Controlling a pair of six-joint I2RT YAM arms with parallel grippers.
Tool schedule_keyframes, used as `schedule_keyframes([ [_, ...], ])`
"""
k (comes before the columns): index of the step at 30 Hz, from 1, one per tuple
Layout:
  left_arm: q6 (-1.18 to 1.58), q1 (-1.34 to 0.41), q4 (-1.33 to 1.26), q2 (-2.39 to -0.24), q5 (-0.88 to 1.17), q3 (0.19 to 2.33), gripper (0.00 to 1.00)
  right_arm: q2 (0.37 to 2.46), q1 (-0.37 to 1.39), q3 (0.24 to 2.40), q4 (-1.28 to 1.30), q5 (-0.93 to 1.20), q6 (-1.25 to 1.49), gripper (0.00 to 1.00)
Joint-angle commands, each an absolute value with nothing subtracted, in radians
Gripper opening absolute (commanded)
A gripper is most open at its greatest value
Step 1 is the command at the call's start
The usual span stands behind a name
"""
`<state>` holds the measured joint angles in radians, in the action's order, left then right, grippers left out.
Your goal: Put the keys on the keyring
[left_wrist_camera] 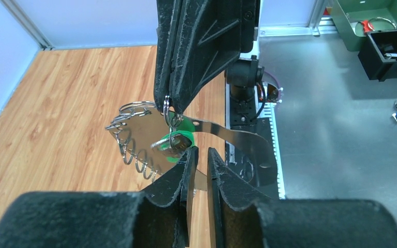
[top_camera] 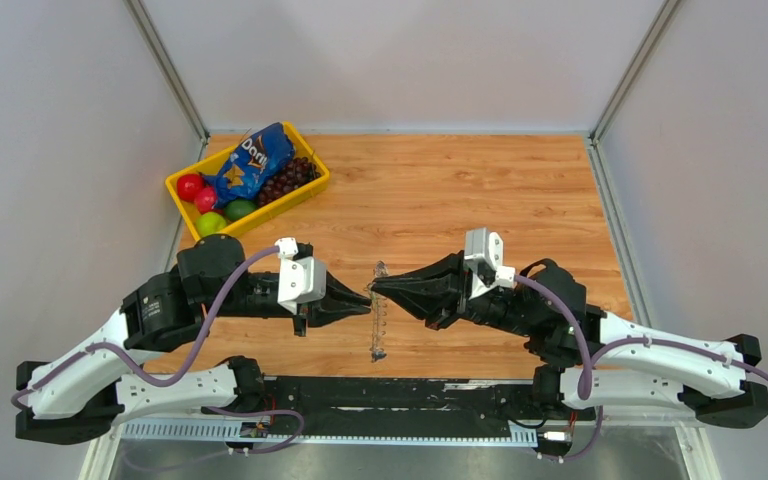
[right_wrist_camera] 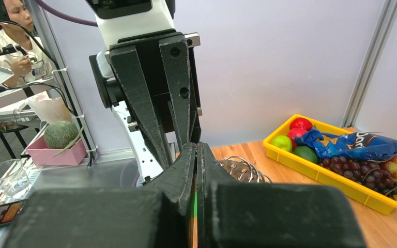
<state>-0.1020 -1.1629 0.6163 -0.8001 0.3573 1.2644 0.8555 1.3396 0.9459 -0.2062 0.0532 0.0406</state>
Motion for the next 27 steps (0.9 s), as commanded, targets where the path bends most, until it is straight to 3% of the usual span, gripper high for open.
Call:
schedule_keyframes([
  [1,-0.094,-1.164,0.581,-0.794,0.366,1.264,0.23,0.865,1.344,0.949,-0.311,0.059,0.057,0.00],
  [4,-0.093,-1.163,0.584,-0.789,0.357,1.265,0.24,0.862,1.345,0.948,-0.310,0.062,0.058,0.00],
  [17,-0.065,-1.163,0.541,-0.698,0.277,1.257,0.47,0.819,1.345,0.886,-0.406,0.089,0.088,0.00],
  [27,-0.020,-1.163,0.326,-0.649,0.281,1.174,0.52,0.812,1.350,0.833,-0.571,0.116,0.094,0.00],
])
